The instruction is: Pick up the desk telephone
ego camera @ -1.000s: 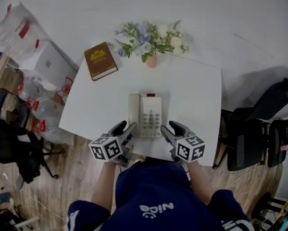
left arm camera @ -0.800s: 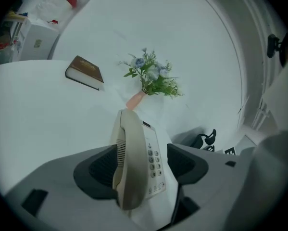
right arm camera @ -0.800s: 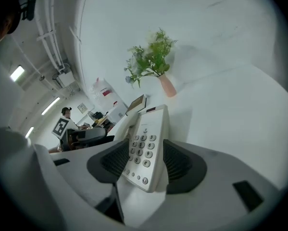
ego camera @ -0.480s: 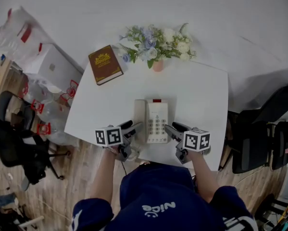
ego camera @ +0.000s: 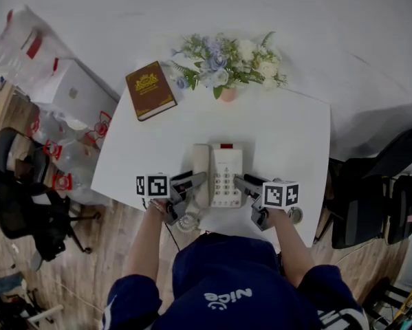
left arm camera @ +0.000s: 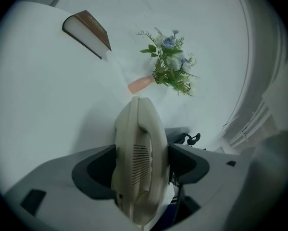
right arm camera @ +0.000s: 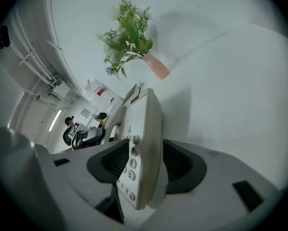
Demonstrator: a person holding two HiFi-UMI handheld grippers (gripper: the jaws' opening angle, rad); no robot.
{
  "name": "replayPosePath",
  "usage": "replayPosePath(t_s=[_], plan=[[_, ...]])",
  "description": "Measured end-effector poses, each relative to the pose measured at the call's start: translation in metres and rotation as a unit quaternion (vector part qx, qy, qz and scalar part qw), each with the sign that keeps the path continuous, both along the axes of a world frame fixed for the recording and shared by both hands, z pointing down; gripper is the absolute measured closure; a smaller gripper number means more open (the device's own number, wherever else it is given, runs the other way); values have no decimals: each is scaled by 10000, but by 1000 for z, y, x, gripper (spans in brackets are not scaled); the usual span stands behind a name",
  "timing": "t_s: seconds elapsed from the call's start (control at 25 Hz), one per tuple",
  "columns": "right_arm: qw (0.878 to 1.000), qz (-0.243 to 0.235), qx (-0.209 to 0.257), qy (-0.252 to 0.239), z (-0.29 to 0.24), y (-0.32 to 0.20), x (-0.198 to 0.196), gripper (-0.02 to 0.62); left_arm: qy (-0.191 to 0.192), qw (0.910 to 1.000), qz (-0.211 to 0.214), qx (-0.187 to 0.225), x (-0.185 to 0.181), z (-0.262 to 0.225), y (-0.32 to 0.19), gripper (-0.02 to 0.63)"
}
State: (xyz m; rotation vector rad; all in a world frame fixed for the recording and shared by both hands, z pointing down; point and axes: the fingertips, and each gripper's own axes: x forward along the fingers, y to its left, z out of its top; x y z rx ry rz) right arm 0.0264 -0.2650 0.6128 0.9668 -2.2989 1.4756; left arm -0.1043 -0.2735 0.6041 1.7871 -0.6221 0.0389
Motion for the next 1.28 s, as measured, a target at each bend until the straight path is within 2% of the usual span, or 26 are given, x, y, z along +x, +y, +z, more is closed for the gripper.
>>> replayPosePath(t_s=[0.52,0.84,1.04,1.28], plan=[[9990,-44,-413,-183,9,1,-8,377,82,9997,168,-138,2,3,-1,251],[9997,-13,-215,-107,6,1,-7,391,-243,9993,258,-118,1,0,0,268],[9997,-15,-218,-147,5,5,-6,397,-184,9996,194,-54,1,-1,2,279],[9997,44,-8,-222,2,10,-2,405,-288,9987,370,185,5,-7,5,282]])
